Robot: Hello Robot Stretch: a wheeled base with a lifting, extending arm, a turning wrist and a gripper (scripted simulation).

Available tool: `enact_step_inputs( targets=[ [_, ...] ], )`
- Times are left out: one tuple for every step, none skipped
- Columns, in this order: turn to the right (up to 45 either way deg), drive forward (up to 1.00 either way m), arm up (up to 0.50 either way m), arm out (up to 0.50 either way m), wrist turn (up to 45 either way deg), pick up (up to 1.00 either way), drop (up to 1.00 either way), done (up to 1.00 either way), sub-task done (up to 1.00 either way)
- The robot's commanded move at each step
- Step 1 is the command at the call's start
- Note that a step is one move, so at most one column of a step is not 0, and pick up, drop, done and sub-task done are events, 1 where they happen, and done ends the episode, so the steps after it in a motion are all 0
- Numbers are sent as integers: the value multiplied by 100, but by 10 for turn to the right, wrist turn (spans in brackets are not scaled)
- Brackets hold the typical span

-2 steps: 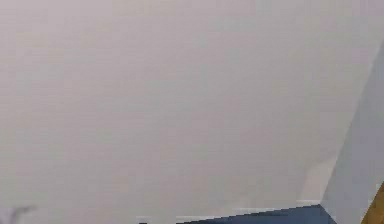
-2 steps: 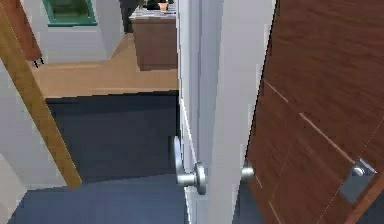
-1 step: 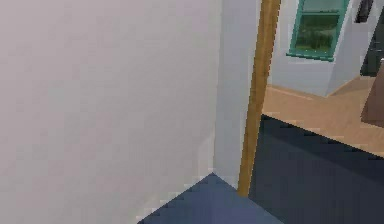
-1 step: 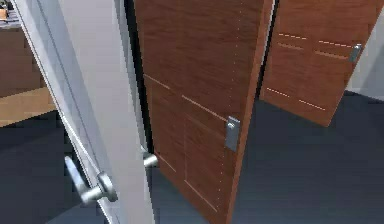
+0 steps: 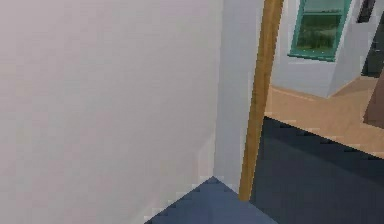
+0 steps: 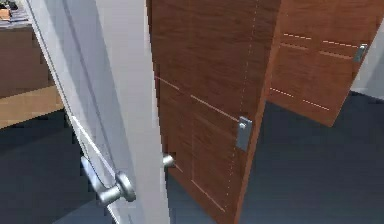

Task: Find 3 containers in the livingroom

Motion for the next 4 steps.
enact_step_inputs(
  targets=[
    [-150, 0, 0, 0, 0, 0, 0, 0, 0],
    [0, 25, 0, 0, 0, 0, 0, 0, 0],
    [450, 0, 0, 0, 0, 0, 0, 0, 0],
    [150, 0, 0, 0, 0, 0, 0, 0, 0]
  ],
)
